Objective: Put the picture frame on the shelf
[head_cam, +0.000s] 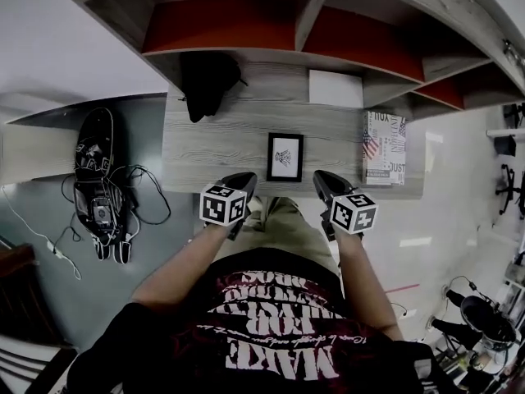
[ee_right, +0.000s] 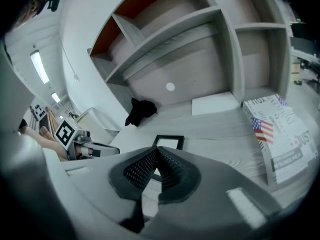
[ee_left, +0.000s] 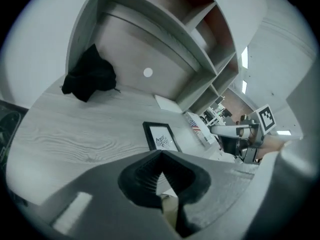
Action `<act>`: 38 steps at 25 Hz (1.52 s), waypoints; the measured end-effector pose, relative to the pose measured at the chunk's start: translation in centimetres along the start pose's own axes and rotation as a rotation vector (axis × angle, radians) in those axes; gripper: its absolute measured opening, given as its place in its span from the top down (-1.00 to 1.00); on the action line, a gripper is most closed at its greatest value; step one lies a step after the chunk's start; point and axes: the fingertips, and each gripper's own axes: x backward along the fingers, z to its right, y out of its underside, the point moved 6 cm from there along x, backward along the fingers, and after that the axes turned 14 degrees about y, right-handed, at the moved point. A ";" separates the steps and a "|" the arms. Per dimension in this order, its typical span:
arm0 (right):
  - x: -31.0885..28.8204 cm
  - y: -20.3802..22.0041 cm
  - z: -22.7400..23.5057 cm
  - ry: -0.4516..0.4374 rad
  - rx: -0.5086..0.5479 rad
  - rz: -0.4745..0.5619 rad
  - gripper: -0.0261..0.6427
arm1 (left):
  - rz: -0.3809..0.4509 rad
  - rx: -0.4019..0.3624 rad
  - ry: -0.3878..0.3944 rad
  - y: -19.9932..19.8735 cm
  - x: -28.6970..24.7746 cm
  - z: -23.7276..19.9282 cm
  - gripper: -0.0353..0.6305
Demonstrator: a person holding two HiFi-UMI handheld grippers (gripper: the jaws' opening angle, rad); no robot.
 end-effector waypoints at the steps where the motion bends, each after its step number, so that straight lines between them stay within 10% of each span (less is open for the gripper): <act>1: -0.8 0.6 0.3 -0.004 0.005 -0.026 0.84 | -0.011 0.016 0.000 0.5 -0.5 -0.2 0.89; 11: -6.6 4.7 1.4 -0.067 0.029 -0.199 0.49 | -0.059 0.092 0.024 2.3 -5.3 -1.7 0.72; 38: -10.4 2.7 0.0 -0.003 0.181 -0.331 0.56 | -0.118 0.075 -0.062 0.0 -7.5 -2.8 0.61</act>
